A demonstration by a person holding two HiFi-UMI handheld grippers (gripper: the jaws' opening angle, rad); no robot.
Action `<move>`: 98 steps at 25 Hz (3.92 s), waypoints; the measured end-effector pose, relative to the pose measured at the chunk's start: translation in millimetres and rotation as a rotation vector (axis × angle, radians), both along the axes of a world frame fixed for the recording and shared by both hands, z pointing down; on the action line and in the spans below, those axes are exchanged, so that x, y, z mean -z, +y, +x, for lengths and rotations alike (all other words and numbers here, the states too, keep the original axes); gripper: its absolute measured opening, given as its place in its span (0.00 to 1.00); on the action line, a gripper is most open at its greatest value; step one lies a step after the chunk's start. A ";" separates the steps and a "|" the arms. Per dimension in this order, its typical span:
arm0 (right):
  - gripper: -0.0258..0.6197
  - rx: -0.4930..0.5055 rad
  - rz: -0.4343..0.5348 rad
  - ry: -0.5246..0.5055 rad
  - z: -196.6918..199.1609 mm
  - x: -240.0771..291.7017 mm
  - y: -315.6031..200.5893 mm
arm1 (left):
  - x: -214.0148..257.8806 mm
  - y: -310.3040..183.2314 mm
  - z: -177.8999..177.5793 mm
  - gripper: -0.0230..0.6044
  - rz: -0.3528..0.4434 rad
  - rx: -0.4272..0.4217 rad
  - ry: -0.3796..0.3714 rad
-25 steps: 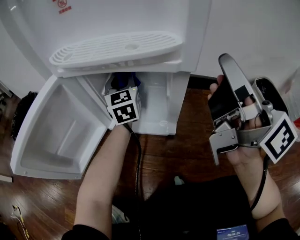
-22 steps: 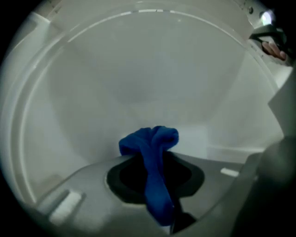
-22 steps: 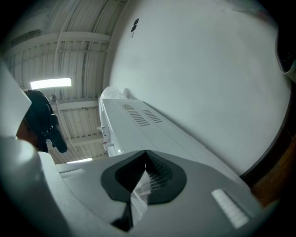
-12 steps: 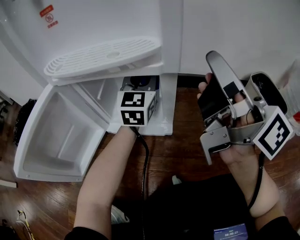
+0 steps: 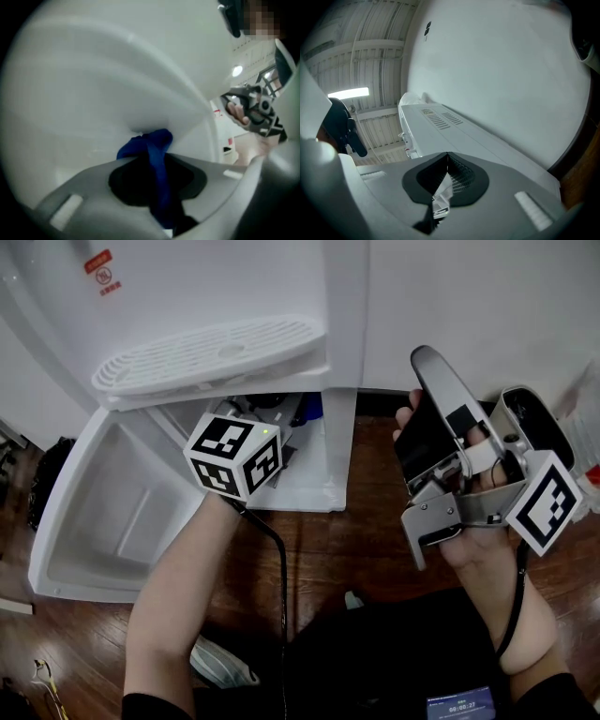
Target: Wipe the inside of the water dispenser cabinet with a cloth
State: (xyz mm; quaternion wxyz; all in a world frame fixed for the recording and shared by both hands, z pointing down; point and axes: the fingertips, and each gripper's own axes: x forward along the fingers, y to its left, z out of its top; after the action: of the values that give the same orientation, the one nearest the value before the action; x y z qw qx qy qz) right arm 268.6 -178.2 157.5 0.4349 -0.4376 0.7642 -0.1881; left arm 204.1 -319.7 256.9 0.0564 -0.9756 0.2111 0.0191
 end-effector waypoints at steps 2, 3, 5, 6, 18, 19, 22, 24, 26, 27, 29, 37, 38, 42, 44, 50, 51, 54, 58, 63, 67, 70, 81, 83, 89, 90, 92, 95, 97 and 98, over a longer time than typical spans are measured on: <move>0.05 0.011 -0.002 -0.008 -0.7 -0.4 -0.5 | -0.3 26.2 -12.7 0.19 -0.010 -0.064 0.029; 0.05 0.016 -0.001 -0.008 -1.3 0.2 -0.8 | 0.3 40.7 -19.5 0.18 -0.012 -0.089 0.042; 0.05 0.019 0.001 -0.004 -2.2 1.7 -0.9 | 3.3 70.3 -31.1 0.18 -0.019 -0.127 0.054; 0.05 0.019 0.001 -0.002 -2.7 2.1 -0.7 | 4.9 83.9 -35.8 0.19 -0.023 -0.145 0.060; 0.05 -0.015 -0.018 -0.027 4.5 -3.4 -1.0 | -80.6 -32.8 -55.7 0.19 -0.044 0.259 -0.054; 0.05 -0.015 -0.020 -0.029 4.3 -4.0 -1.1 | -89.7 -39.8 -45.4 0.19 -0.051 0.253 -0.087; 0.05 -0.007 -0.028 -0.036 3.2 -5.4 -1.8 | -108.8 -47.5 -14.2 0.19 -0.081 0.199 -0.140; 0.05 0.000 -0.034 -0.036 2.1 -6.2 -2.6 | -115.1 -43.1 -1.4 0.19 -0.115 0.164 -0.118; 0.05 0.010 -0.037 -0.043 1.7 -7.7 -3.4 | -119.2 -29.1 6.4 0.19 -0.146 0.113 -0.085; 0.05 0.014 -0.038 -0.050 2.1 -8.5 -3.7 | -119.5 -19.5 8.4 0.19 -0.160 0.086 -0.065; 0.05 0.021 -0.039 -0.069 3.2 -9.6 -3.9 | -114.7 0.6 4.4 0.18 -0.194 0.045 -0.002; 0.05 0.005 -0.041 -0.066 4.2 -8.4 -3.2 | -95.1 78.3 -43.7 0.18 -0.256 -0.114 0.101; 0.05 0.004 -0.043 -0.067 4.0 -8.4 -3.2 | -93.2 77.3 -49.1 0.18 -0.217 -0.112 0.051; 0.05 -0.010 -0.038 -0.081 6.8 -8.6 -2.9 | -99.5 32.1 -60.8 0.18 0.113 0.007 -0.402; 0.05 -0.014 -0.037 -0.088 7.4 -9.2 -2.5 | -117.2 10.6 -55.1 0.18 0.282 0.021 -0.689; 0.05 0.017 -0.033 -0.123 5.7 -10.7 -3.8 | -205.2 -31.6 -32.3 0.18 0.665 -0.094 -1.358; 0.05 0.022 -0.033 -0.128 5.1 -11.1 -3.7 | -217.3 -36.3 -29.5 0.18 0.692 -0.100 -1.403; 0.05 0.032 -0.035 -0.128 4.3 -12.5 -3.8 | -231.1 -49.3 -18.4 0.18 0.661 -0.068 -1.395; 0.05 0.035 -0.057 -0.111 4.2 -14.3 -5.1 | -229.5 -33.2 -19.6 0.18 0.613 -0.175 -1.375; 0.05 0.023 -0.060 -0.090 4.4 -12.8 -5.0 | -233.2 25.3 -55.4 0.18 0.591 -0.364 -1.394; 0.05 -0.009 -0.057 -0.082 8.6 -13.6 -3.7 | -237.8 77.4 -85.4 0.18 0.482 -0.482 -1.418; 0.05 -0.019 -0.057 -0.089 10.0 -14.3 -2.9 | -230.9 90.1 -90.4 0.18 0.415 -0.501 -1.416; 0.05 0.009 -0.067 -0.101 6.7 -15.7 -4.9 | -213.8 -67.3 -65.5 0.18 0.610 0.003 -1.680; 0.05 0.006 -0.080 -0.099 7.1 -18.5 -5.3 | -227.4 -80.0 -65.7 0.18 0.654 0.024 -1.710; 0.05 0.010 -0.082 -0.083 7.6 -18.1 -5.9 | -235.0 -46.5 -89.4 0.17 0.549 -0.091 -1.694; 0.05 0.015 -0.080 -0.078 6.5 -17.4 -5.9 | -235.6 -35.0 -96.0 0.17 0.538 -0.128 -1.696; 0.05 0.020 -0.077 -0.070 4.3 -16.0 -5.9 | -234.9 -10.0 -108.6 0.17 0.505 -0.194 -1.680; 0.05 0.013 -0.077 -0.050 3.6 -14.4 -5.4 | -233.7 26.2 -127.3 0.17 0.454 -0.273 -1.662; 0.05 -0.001 -0.078 -0.037 4.5 -14.1 -4.8 | -233.6 46.7 -137.0 0.17 0.404 -0.314 -1.650; 0.05 -0.008 -0.078 -0.031 5.0 -13.8 -4.5 | -231.7 56.6 -138.9 0.17 0.356 -0.328 -1.617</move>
State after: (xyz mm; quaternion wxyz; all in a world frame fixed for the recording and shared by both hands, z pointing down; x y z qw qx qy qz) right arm 273.6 -182.7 171.3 0.4299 -0.4546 0.7477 -0.2227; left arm 65.2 -263.0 488.6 0.3397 -0.6837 -0.0446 -0.6443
